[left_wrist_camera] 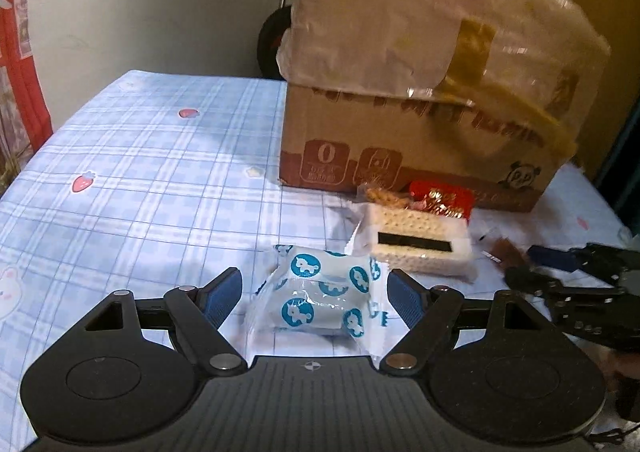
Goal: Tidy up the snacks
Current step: 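Grasp the blue-and-white printed bag with the left tool while the right tool grasps the brown clear packet, then carry both snacks over the open box and open both tools to drop them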
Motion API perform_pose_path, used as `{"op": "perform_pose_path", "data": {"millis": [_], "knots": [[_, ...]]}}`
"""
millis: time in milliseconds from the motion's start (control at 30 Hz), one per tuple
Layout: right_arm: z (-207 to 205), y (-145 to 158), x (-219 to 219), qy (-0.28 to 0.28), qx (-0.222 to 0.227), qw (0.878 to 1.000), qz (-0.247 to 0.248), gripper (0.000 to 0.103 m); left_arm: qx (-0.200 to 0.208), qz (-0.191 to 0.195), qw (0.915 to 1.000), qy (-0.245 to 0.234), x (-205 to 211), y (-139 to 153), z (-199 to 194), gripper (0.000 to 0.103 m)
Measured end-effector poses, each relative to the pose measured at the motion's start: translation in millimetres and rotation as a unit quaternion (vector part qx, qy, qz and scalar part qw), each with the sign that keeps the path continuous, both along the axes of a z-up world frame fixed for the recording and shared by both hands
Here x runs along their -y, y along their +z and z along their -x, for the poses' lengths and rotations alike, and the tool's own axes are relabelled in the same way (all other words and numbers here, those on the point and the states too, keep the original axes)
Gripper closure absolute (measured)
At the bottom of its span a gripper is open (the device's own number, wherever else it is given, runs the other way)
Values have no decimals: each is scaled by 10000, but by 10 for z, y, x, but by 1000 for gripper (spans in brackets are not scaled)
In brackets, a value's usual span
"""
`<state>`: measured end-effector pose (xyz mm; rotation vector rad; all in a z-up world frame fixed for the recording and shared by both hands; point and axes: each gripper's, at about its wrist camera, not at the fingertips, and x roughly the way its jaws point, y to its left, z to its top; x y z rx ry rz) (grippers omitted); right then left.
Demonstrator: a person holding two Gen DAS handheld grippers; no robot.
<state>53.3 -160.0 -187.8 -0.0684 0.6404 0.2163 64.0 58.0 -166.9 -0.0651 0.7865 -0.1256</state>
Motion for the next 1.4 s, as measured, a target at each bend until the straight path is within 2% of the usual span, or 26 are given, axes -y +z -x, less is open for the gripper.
{"op": "perform_pose_path", "data": {"millis": [233, 267, 300, 400, 567, 833, 900, 1067, 1167, 1400], "knots": [[8, 8, -6, 2, -9, 10000, -51, 55, -142, -157, 9998, 38, 91, -132, -33, 24], [8, 8, -5, 1, -8, 10000, -51, 55, -119, -76, 9999, 46, 83, -139, -11, 33], [8, 8, -4, 2, -9, 10000, -52, 55, -65, 15, 10000, 64, 75, -142, 23, 37], [7, 8, -2, 1, -11, 10000, -79, 55, 37, 140, 9999, 93, 66, -108, 105, 46], [8, 7, 1, 5, -12, 10000, -94, 55, 251, 227, 9994, -8, 58, -12, 182, 55], [7, 7, 4, 9, -13, 10000, -92, 55, 262, 169, 9995, 38, 62, -12, 235, 54], [7, 7, 3, 11, -14, 10000, -92, 55, 192, 89, 9998, 15, 69, -24, 193, 48], [6, 7, 4, 15, -14, 10000, -86, 55, 63, -172, 9998, -117, 105, -81, 31, 43], [5, 7, 6, 22, -17, 10000, -93, 54, 22, -118, 9999, -107, 91, -117, -37, 42], [4, 5, 8, 38, -21, 9999, -98, 53, 144, 269, 9995, -28, 42, -129, 83, 52]]}}
